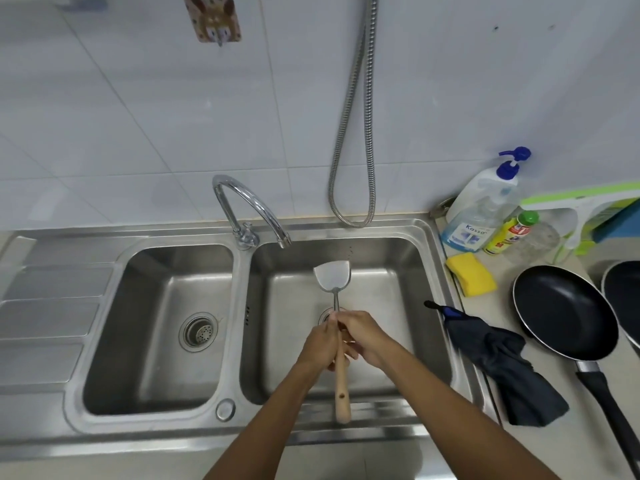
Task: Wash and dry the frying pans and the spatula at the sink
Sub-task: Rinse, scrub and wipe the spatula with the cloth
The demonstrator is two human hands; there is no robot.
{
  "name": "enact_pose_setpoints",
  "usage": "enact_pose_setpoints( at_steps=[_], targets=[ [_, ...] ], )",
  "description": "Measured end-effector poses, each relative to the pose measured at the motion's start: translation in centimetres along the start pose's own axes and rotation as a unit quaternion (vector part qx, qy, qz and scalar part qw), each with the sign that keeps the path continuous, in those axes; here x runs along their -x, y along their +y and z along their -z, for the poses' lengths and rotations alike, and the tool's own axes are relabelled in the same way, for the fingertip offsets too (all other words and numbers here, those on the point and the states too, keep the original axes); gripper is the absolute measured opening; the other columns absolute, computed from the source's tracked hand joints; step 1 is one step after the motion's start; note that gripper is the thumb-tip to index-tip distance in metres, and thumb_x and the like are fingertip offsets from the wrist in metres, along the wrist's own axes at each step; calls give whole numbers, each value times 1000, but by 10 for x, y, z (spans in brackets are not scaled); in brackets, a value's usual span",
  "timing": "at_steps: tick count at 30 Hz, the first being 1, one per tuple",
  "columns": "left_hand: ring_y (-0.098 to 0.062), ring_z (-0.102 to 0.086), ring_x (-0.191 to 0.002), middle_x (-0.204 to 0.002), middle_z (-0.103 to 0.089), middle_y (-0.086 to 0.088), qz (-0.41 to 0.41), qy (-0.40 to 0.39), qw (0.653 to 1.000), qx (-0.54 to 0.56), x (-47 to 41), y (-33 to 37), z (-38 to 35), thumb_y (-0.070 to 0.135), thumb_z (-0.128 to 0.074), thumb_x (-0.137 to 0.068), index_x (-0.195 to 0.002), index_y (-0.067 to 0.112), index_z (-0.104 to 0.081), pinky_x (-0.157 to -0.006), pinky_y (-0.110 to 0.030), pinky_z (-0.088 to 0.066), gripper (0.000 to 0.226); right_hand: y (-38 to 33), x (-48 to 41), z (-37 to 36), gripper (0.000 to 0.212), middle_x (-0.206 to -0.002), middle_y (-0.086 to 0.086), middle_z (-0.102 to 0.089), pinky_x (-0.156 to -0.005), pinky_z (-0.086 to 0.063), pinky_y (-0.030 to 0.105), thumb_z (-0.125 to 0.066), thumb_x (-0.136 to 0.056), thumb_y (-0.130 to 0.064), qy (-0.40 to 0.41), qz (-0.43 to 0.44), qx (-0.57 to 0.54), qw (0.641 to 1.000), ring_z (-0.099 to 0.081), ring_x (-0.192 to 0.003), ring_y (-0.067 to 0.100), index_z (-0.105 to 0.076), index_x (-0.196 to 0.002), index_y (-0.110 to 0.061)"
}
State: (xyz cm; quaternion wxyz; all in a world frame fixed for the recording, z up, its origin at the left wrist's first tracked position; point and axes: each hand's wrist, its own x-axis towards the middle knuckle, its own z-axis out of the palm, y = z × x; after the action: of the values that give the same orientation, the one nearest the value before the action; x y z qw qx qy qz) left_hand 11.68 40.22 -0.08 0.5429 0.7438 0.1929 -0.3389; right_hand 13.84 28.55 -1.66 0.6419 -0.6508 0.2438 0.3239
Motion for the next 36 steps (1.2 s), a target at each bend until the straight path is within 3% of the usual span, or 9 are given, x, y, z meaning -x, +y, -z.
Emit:
enact_pose_setpoints(
  at_steps=[5,9,12,18,22,24,26,30,36],
  targets=[
    [-20,-74,-75,-92,-80,-6,21,-55,979,-197,-7,21,61,38,-47,-103,-82,16,-71,-62,-23,-48,38,1,-6,-11,19,-70,11,-64,-69,-58,37,-50,-92,-10,31,-13,-70,997,-61,-64,23,-67,-86,-3],
    [-32,-67,-104,-111,-71,-9,-158,268,891,-330,-30,52,132,32,-50,-101,-106,14,-68,-88,-39,-53,25,6,-8,-15,21,-68,8,-64,-54,-55,30,-44,-99,-6,61,-31,-139,988,-55,-53,17,-64,-94,-3],
    [-36,-49,-131,-145,-50,-15,-317,334,795,-394,-58,76,168,17,-60,-93,-138,6,-49,-108,-52,-44,47,10,-5,-20,22,-73,10,-66,-45,-46,27,-46,-100,-8,79,-20,-140,987,-51,-50,13,-67,-99,-1],
    [-39,-31,-146,-148,-46,-21,-247,248,768,-535,-102,47,187,23,-28,-101,-138,-5,-52,-121,-51,-27,53,17,3,-26,25,-73,9,-68,-44,-46,25,-49,-99,-8,103,-31,-149,983,-47,-45,10,-70,-103,5],
    [-38,-52,-132,-145,-52,-19,-287,294,797,-444,-85,20,184,3,-55,-89,-140,3,-52,-108,-49,-45,51,16,5,-31,26,-77,10,-71,-47,-51,27,-49,-100,-8,107,-26,-158,981,-49,-46,10,-68,-108,7],
    [-39,-52,-132,-147,-51,-20,-335,323,762,-451,-80,22,188,0,-59,-86,-139,2,-53,-103,-48,-47,53,15,4,-35,25,-80,11,-72,-48,-53,27,-49,-100,-8,110,-25,-153,982,-49,-45,10,-68,-107,5],
    [-36,-44,-141,-157,-41,-19,-335,323,745,-478,-83,36,193,10,-51,-93,-147,1,-45,-105,-48,-46,54,13,4,-40,23,-80,11,-71,-48,-53,27,-49,-99,-9,111,-24,-145,983,-49,-44,10,-68,-104,3],
    [-28,-21,-154,-168,-17,-12,-260,246,788,-500,-86,58,195,16,-37,-100,-160,4,-13,-119,-47,-31,66,9,4,-50,24,-81,12,-70,-47,-53,27,-48,-99,-8,107,-15,-138,985,-48,-45,11,-68,-104,4],
    [-36,-43,-141,-163,-29,-14,-293,254,780,-492,-90,34,203,12,-55,-96,-155,5,-28,-107,-50,-46,65,8,-4,-58,28,-84,12,-72,-49,-55,28,-47,-99,-11,112,-10,-118,987,-50,-44,10,-65,-114,5]
  ],
)
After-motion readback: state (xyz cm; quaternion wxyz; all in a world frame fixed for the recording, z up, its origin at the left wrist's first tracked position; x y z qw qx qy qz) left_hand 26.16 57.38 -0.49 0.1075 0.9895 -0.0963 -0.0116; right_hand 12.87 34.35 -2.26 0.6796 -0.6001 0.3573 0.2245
